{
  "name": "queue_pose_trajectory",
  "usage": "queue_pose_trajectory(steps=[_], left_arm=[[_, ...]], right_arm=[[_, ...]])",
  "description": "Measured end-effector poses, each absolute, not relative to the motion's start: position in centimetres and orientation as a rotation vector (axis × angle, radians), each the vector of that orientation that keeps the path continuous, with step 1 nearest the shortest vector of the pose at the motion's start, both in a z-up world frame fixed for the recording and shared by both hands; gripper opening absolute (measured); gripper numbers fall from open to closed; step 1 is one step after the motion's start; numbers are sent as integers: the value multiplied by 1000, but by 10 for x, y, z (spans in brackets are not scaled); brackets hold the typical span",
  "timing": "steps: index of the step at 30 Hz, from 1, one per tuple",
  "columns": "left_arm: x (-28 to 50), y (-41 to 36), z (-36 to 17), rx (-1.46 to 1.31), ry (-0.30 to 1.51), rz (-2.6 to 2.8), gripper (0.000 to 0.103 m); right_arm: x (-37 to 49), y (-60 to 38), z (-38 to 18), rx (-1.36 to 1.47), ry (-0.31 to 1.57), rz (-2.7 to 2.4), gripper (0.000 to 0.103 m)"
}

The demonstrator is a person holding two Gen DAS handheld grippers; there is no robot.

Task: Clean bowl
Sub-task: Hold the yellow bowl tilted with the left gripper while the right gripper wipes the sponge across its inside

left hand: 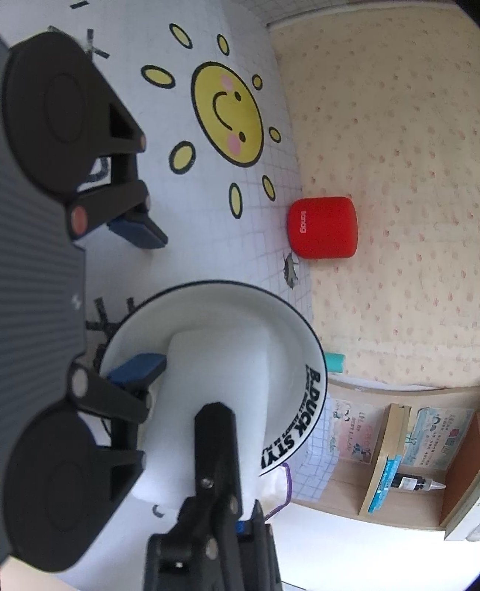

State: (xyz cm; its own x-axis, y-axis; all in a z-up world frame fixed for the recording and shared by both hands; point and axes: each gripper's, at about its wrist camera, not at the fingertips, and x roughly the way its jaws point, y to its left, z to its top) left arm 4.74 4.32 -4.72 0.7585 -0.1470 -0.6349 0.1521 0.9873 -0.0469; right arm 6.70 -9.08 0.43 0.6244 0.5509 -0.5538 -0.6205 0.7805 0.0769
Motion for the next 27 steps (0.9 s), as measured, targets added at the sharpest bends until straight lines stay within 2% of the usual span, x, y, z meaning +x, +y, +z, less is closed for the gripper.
queue_pose_trajectory(steps=[6, 15, 27], left_arm=[[41, 39, -47, 7, 691, -154, 57], [33, 38, -46, -19, 686, -154, 57], [24, 41, -46, -34, 678, -140, 56]], right_arm=[[59, -90, 16, -150, 520, 611, 18], [62, -81, 4, -144, 605, 659, 18], [55, -85, 13, -153, 572, 618, 18]])
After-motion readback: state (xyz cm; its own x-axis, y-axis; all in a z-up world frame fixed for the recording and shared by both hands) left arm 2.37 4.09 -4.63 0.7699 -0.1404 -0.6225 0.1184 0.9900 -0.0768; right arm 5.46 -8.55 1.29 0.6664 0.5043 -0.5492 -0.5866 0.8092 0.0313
